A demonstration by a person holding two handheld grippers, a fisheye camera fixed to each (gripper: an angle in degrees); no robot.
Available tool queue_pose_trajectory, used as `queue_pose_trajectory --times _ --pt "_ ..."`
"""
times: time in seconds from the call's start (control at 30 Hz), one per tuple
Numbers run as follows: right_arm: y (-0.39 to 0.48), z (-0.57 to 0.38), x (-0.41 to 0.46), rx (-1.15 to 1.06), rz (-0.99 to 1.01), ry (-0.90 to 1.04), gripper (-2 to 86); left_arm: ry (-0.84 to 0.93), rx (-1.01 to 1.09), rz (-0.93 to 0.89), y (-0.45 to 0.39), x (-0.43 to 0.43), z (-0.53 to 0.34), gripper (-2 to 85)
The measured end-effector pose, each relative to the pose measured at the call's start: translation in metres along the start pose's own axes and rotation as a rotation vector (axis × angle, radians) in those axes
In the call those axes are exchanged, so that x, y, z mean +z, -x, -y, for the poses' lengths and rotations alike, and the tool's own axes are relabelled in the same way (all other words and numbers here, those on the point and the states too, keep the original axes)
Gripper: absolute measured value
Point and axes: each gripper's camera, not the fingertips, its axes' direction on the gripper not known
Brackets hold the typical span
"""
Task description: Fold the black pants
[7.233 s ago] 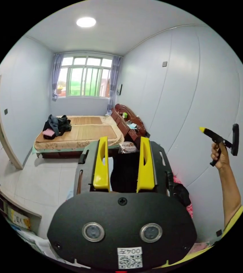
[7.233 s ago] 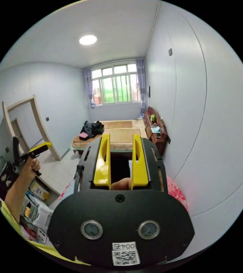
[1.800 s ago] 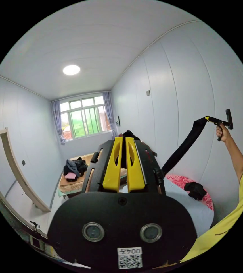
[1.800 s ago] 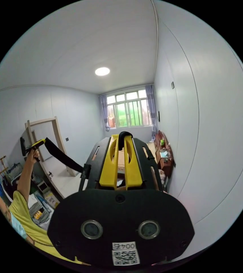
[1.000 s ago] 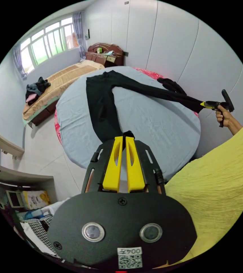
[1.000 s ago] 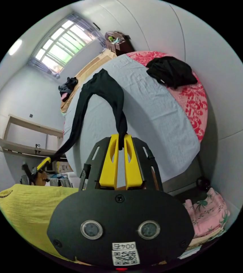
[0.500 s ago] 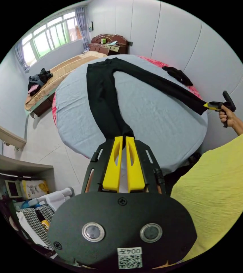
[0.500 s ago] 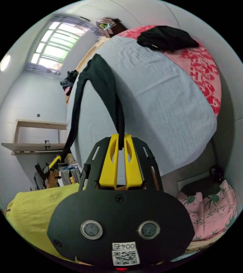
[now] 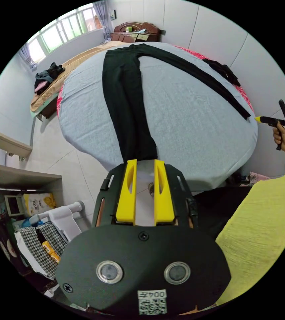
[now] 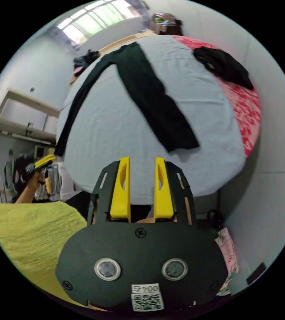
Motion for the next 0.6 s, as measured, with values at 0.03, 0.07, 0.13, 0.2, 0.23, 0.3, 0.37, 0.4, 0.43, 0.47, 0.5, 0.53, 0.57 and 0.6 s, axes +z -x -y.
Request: queue_pose_trajectory --times 0.03,0.07,0.13,0.2,0.23,0.3,0.37,0.4,0.43,0.47,0.5,0.53,0.57,0.6 --pt "0.013 -0.002 0.012 -0.065 0.031 0.031 11.3 -0.002 0.001 -0.005 0.005 -0.003 -0.006 7.3" --pt "0.026 -0.003 0.028 -0.126 0.037 0.075 11.2 0.000 0.006 -0.020 0.016 -0.008 -0.018 7.4" --pt "0.043 -0.006 0.052 -0.194 0.018 0.124 10.6 0.005 0.022 -0.038 0.033 -0.015 -0.036 7.3" --pt "0.055 -0.008 0.073 -0.236 -0.003 0.157 9.4 -0.011 0.048 -0.033 0.057 -0.023 -0.055 7.1" --pt "0.061 -0.010 0.085 -0.260 -0.053 0.175 8.3 -0.012 0.055 -0.033 0.063 -0.024 -0.059 7.1" --pt "0.066 -0.013 0.099 -0.281 -0.148 0.197 7.8 -0.029 0.087 -0.025 0.089 -0.029 -0.072 7.2" --pt "0.064 -0.017 0.116 -0.277 -0.223 0.245 7.8 -0.053 0.114 -0.021 0.106 -0.032 -0.080 7.3" --pt "0.061 -0.018 0.120 -0.270 -0.234 0.261 7.7 -0.056 0.138 -0.018 0.116 -0.032 -0.085 7.3" --pt "0.057 -0.021 0.122 -0.256 -0.279 0.252 7.3 -0.058 0.150 -0.014 0.121 -0.032 -0.088 7.4" --pt "0.051 -0.022 0.125 -0.253 -0.314 0.267 7.2 -0.067 0.171 -0.012 0.130 -0.031 -0.094 7.4" --pt "0.048 -0.023 0.126 -0.252 -0.326 0.277 7.2 -0.073 0.183 -0.024 0.139 -0.031 -0.101 7.4" --pt "0.042 -0.023 0.128 -0.246 -0.344 0.297 7.1 -0.076 0.188 -0.033 0.143 -0.032 -0.105 7.4" --pt "0.033 -0.024 0.128 -0.228 -0.351 0.312 7.0 -0.086 0.201 -0.050 0.150 -0.034 -0.112 7.5" --pt "0.028 -0.024 0.128 -0.213 -0.350 0.316 7.0 -0.092 0.226 -0.061 0.155 -0.035 -0.119 7.5"
